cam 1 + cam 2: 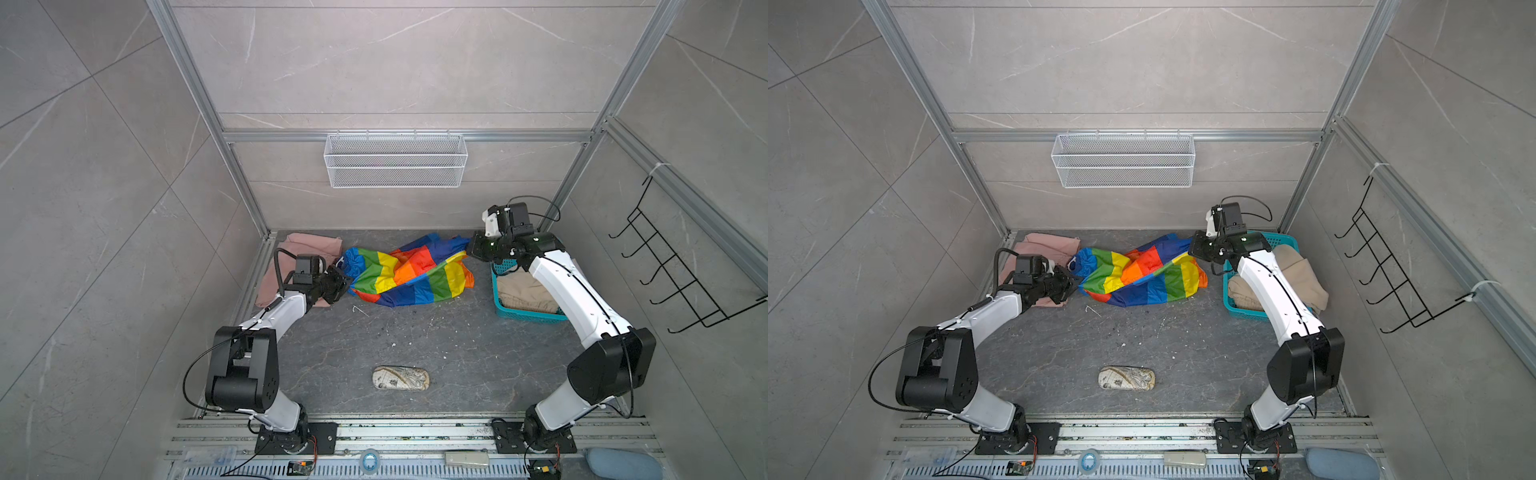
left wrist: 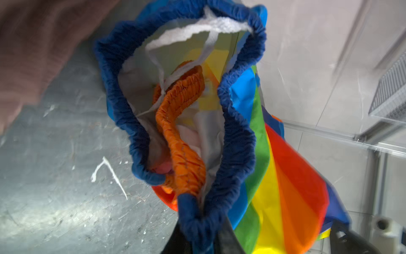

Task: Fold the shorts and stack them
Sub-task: 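Lift the hem with the right gripper toward the basket while the left holds the waistband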

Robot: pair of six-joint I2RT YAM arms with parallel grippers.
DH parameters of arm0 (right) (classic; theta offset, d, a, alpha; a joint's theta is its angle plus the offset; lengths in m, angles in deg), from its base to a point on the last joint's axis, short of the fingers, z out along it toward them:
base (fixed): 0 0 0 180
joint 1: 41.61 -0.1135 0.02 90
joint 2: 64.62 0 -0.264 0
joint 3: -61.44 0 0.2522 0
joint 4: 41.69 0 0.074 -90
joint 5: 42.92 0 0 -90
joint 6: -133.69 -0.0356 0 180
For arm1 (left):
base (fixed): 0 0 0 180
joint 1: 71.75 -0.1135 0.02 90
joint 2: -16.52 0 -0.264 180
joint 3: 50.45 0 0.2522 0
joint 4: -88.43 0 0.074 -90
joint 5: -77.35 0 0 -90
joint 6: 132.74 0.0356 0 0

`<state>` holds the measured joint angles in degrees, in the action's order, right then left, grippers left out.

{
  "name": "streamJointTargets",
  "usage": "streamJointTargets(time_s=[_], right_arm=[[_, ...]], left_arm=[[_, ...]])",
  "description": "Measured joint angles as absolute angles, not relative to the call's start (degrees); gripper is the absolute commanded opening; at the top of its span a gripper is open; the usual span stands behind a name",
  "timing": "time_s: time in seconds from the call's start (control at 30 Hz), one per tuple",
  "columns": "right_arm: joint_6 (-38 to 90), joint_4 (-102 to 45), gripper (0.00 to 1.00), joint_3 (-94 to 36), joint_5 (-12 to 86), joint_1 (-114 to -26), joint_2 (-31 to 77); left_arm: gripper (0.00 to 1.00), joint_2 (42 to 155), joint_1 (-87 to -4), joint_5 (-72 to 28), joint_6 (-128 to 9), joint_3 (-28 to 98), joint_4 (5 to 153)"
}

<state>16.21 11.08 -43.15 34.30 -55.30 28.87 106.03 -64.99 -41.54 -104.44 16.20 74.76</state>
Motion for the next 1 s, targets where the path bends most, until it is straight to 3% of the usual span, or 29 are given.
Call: streamJointTargets(time_s=[0.07,0.4,1.0], right_arm=[[16.0,10.3,0.00,-41.1,33.9,-55.3,28.9],[14.9,7.2,0.00,-37.4,33.1,-56.1,28.6],[14.7,5.8,0.00,-37.3,32.7,-56.3,28.6]], left_arm=[[0.34,106.0,-65.0,-41.5,-105.7,14.7,76.8],[0.48,106.0,-64.2,-40.8,-111.7,10.8,85.2],[0.56,102.3,-61.7,-38.2,-121.4,15.8,90.5]])
